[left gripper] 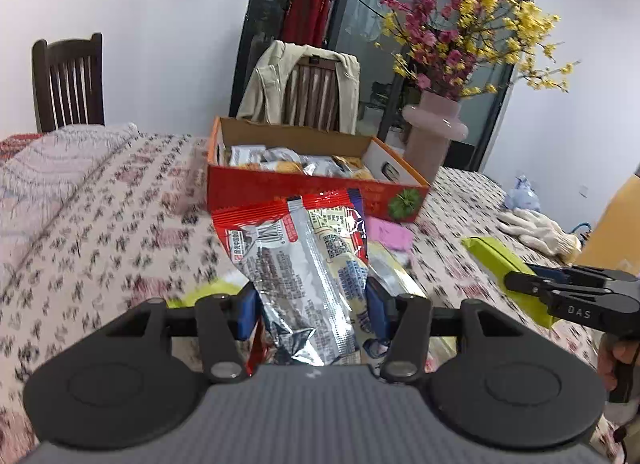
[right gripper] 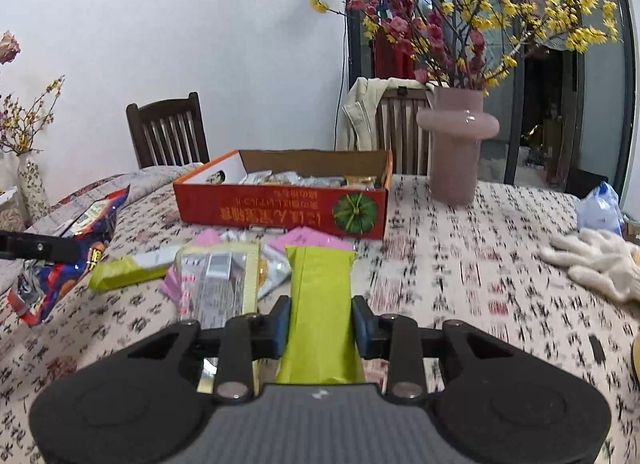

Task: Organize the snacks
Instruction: 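Carry both held packets over the red box and lower them in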

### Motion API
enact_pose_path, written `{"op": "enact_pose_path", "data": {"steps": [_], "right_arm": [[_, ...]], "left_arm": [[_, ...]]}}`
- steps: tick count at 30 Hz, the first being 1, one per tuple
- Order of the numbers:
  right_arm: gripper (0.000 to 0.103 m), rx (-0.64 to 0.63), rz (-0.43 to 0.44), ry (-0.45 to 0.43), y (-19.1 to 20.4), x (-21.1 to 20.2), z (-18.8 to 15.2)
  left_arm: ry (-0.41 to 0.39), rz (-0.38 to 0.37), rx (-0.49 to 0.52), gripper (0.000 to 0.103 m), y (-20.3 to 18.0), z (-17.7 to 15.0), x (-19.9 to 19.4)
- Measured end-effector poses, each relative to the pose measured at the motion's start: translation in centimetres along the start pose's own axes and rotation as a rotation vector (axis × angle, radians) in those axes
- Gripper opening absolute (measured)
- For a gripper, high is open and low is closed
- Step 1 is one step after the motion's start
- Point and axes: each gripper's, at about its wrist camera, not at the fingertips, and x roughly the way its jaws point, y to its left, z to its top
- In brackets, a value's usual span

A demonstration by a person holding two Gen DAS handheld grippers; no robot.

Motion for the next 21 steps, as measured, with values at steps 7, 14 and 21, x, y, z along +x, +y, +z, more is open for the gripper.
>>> {"op": "enact_pose_path", "data": {"steps": [7, 14, 21], "right_arm": [[0.031, -0.027, -0.005, -0.057, -0.5, 3.3, 4.8], [0.031, -0.039, -0.002, -0.128, -1.5, 8.2, 11.4], [0.031, -0.012, -0.05, -0.129, -3.9, 16.5, 16.3]], "left_arm": [[-0.084, 0.043, 0.063, 0.054, 1.5, 6.3, 4.0], [-0.139, 0.089, 0.165, 0.054, 2.1, 13.6, 11.1], [-0.072, 0.203, 0.177, 0.054, 3.7, 17.3, 21.2]]}}
